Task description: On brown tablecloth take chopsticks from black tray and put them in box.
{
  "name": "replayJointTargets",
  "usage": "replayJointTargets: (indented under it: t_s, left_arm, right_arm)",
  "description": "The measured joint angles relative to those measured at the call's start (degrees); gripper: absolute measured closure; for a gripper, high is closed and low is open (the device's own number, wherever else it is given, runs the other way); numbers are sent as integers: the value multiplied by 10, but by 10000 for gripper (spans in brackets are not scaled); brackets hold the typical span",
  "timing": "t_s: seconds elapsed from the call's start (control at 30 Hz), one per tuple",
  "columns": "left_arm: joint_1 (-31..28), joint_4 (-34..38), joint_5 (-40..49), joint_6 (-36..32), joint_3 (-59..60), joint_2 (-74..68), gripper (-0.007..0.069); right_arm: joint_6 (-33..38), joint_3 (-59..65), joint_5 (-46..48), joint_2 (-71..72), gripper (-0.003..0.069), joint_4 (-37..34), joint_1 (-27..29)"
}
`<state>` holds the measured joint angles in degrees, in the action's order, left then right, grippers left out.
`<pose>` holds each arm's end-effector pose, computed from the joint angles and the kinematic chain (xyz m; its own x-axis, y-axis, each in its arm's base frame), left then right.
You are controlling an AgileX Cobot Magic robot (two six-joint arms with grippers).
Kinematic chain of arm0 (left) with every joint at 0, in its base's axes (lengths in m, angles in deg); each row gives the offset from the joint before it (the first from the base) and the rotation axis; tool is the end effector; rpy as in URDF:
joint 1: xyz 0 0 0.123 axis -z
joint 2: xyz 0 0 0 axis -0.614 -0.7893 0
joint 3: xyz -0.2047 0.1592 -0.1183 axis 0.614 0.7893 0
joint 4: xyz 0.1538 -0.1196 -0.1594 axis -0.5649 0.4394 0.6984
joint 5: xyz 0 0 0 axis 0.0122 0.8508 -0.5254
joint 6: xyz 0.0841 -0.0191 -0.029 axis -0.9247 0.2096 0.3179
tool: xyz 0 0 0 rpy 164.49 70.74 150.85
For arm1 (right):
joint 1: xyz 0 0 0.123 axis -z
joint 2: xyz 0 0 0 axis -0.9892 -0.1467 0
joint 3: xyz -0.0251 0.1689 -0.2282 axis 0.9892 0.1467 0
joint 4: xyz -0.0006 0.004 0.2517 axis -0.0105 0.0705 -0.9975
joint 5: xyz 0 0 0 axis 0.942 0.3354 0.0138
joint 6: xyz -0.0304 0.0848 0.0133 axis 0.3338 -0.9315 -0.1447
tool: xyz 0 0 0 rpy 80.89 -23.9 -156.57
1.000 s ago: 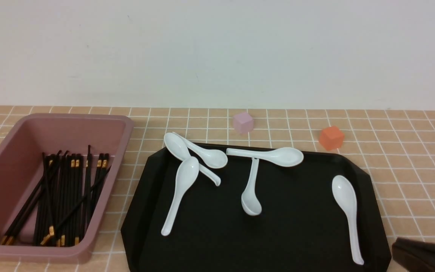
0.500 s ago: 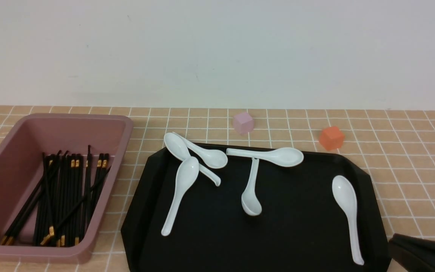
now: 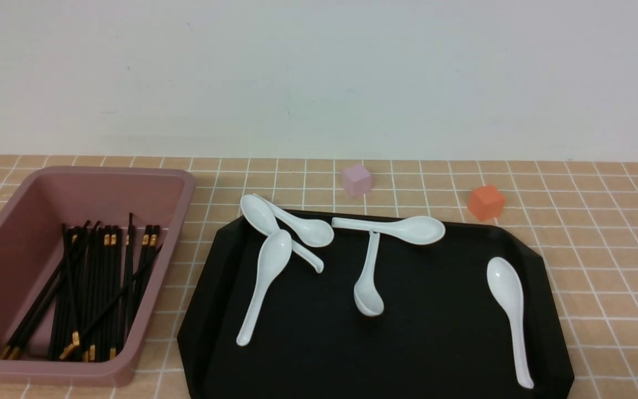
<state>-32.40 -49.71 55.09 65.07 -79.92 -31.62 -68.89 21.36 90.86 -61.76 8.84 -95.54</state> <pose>0.0523 -0.0035 0.1697 -0.3114 -0.3752 -0.8731 -0.0496 0.9239 -0.3794 0.0567 0.0144 0.1957 -0.0664 0.0948 -0.9933 -0.2394 0.9649 0.1081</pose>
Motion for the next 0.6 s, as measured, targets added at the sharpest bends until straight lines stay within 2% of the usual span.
replayJointTargets:
  t_s: [0.2, 0.33, 0.6]
  left_arm:
    - [0, 0, 0, 0, 0, 0, 386]
    - [0, 0, 0, 0, 0, 0, 386]
    - [0, 0, 0, 0, 0, 0, 386]
  right_arm:
    - [1, 0, 65, 13, 622, 0, 20]
    - [4, -1, 142, 13, 616, 8, 20]
    - [4, -3, 156, 13, 607, 13, 20]
